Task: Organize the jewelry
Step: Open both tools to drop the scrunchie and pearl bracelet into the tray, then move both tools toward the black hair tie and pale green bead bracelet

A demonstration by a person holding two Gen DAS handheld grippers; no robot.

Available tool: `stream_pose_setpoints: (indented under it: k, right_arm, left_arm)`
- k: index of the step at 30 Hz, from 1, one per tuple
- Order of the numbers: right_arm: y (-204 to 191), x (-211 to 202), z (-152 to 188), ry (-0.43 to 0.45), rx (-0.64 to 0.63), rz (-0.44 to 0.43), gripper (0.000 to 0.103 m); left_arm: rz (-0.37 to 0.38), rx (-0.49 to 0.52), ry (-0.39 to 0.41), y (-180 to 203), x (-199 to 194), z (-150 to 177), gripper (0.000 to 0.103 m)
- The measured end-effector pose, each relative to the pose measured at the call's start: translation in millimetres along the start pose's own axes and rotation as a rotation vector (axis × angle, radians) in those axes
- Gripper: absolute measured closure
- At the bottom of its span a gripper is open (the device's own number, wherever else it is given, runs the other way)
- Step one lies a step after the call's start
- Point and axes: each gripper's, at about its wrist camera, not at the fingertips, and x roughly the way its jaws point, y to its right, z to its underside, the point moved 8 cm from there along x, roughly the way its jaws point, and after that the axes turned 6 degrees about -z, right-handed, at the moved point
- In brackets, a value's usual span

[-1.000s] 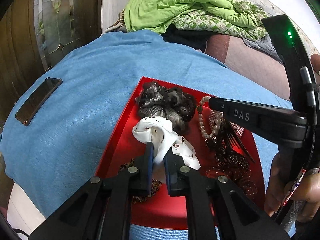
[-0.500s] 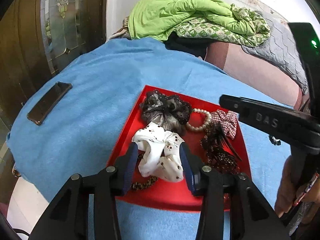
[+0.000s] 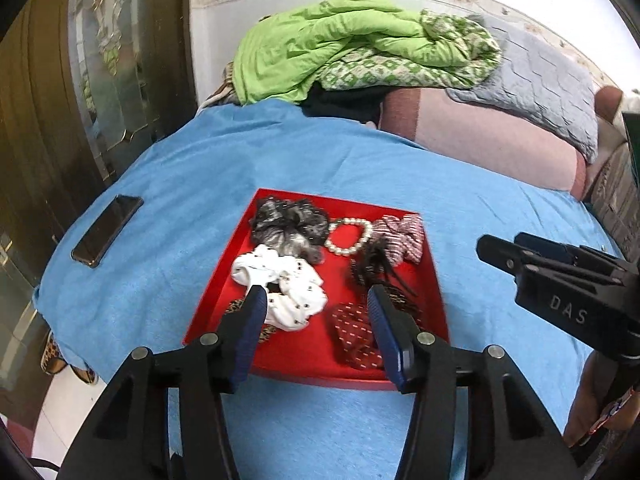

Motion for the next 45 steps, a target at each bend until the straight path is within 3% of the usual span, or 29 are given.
stream_pose_setpoints:
  k: [23, 36, 45]
  right_arm:
    - [137.8, -75.8, 66.4, 0.024, 0.218, 0.156, 0.044]
    - [206.1, -75.7, 95.1, -0.006, 0.323, 0.195, 0.044]
    - [244.0, -67.3, 103.6, -0.011, 0.392, 0.201, 0.044]
  left_arm:
    - [0.027, 0.178, 0.008, 82.4, -29.5, 9.7, 0.044]
    - [0.042, 0.265, -0.034, 128.0, -11.0, 12.4, 0.042]
    - [0.101, 0.32, -0.074, 179.8, 22.4, -0.3, 0.042]
